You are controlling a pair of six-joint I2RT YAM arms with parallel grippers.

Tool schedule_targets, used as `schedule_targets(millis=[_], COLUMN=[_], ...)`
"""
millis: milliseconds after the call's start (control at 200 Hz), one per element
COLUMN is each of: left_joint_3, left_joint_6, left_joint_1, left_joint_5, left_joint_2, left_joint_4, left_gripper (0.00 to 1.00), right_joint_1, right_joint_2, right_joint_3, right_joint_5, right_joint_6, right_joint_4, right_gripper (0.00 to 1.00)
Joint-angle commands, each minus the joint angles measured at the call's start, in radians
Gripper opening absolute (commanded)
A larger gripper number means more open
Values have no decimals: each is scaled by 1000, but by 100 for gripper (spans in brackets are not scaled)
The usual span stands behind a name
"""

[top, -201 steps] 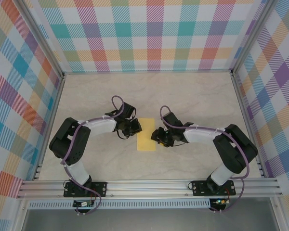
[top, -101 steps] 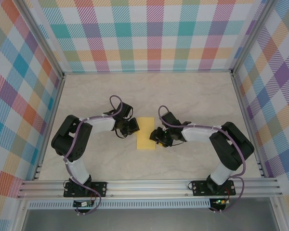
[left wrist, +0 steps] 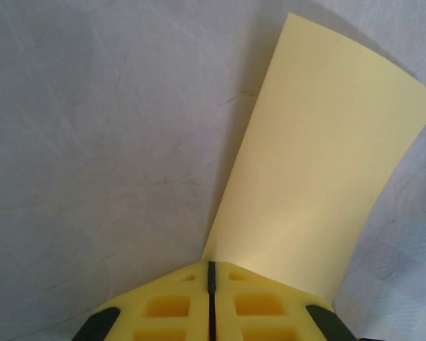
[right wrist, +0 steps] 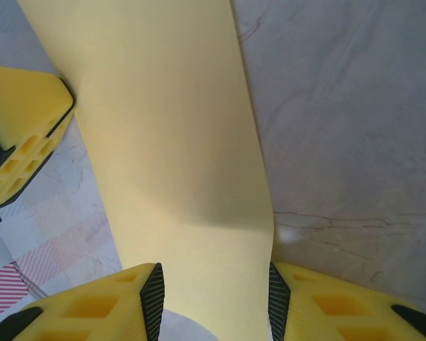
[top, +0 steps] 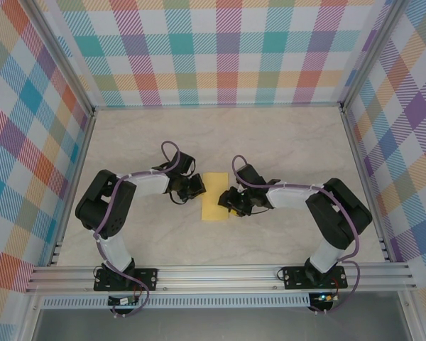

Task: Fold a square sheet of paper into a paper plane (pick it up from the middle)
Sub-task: Third fold the triangle at the center of the table.

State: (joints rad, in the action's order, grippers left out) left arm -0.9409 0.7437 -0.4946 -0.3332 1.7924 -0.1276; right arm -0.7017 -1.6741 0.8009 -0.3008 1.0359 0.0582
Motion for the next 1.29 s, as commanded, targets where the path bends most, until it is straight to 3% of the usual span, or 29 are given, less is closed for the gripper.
schedule_targets(millis=[0, 255, 480, 765, 1015, 1290], left_joint_3=[37, 49, 51, 70, 55, 121], left_joint_6=[2, 2, -11, -45, -120, -212], left_joint_1=[7, 7, 7, 7, 7, -51], left_joint_5=[0, -2, -12, -4, 30, 69], left_joint_2=[6, -4, -11, -67, -187, -392], left_joint_4=[-24, -20, -18, -32, -108, -135], left_gripper=[8, 8, 8, 11, 27, 45], right_joint_1=[-3, 25, 60, 99, 100, 100], right_joint_2=[-10, -17, -61, -92, -94, -98], right_joint_3=[24, 42, 74, 90, 71, 70], right_joint_5=[-18, -16, -88, -123, -144, -162], right_joint_6=[13, -2, -44, -84, -79, -70], right_joint_4=[-34, -31, -51, -53, -78, -90], right_gripper=[45, 45, 43, 32, 21, 19])
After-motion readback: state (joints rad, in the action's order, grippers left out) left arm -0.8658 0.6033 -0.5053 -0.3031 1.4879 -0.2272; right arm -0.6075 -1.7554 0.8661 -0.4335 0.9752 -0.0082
